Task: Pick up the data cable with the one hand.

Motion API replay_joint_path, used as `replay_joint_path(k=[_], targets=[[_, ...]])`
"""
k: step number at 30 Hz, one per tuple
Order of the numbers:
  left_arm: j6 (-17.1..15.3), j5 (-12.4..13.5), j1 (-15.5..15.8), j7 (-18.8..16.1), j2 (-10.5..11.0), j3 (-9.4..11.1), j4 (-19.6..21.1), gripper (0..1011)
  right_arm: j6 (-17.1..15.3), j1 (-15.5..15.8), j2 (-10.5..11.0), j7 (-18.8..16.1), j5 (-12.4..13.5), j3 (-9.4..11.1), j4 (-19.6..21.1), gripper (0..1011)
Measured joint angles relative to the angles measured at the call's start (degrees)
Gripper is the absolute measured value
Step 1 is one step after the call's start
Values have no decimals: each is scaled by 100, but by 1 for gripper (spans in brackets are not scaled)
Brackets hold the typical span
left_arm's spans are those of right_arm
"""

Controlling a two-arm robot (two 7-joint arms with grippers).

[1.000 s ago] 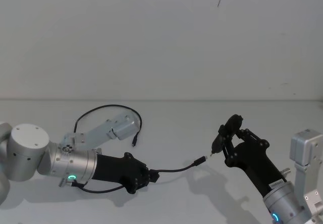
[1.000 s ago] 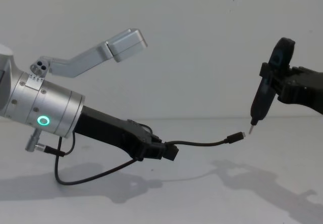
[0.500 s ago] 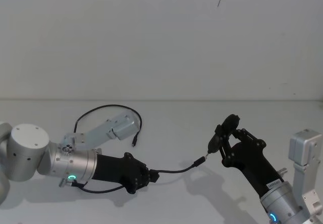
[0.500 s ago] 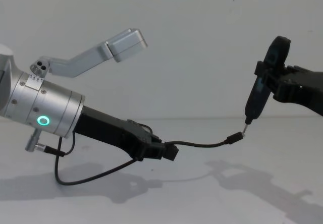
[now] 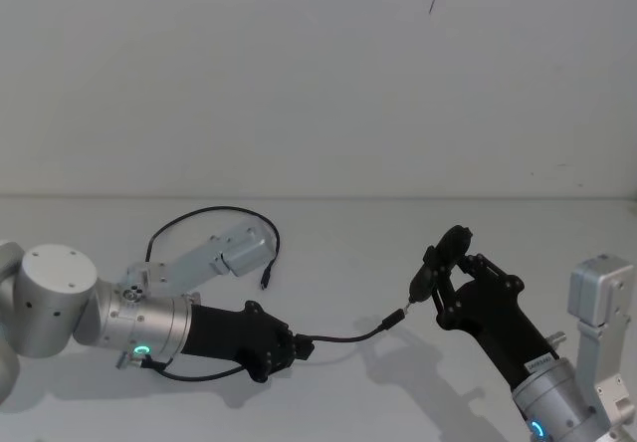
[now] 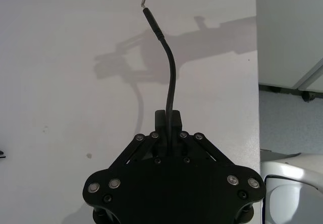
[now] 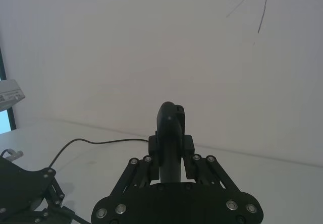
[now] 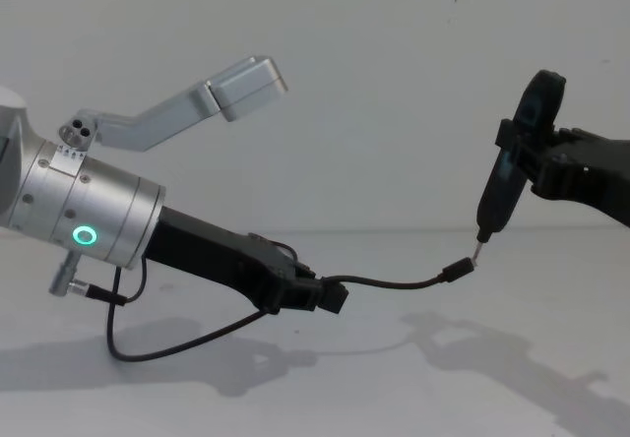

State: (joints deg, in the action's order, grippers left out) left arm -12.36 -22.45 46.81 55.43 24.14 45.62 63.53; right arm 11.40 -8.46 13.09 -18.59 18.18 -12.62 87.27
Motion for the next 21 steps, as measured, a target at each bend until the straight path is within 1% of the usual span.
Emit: replay_joint_path(k=[21], targets=[[0, 0, 0, 0, 0, 0, 0, 42, -26, 10, -3, 32, -17, -2, 20, 263]])
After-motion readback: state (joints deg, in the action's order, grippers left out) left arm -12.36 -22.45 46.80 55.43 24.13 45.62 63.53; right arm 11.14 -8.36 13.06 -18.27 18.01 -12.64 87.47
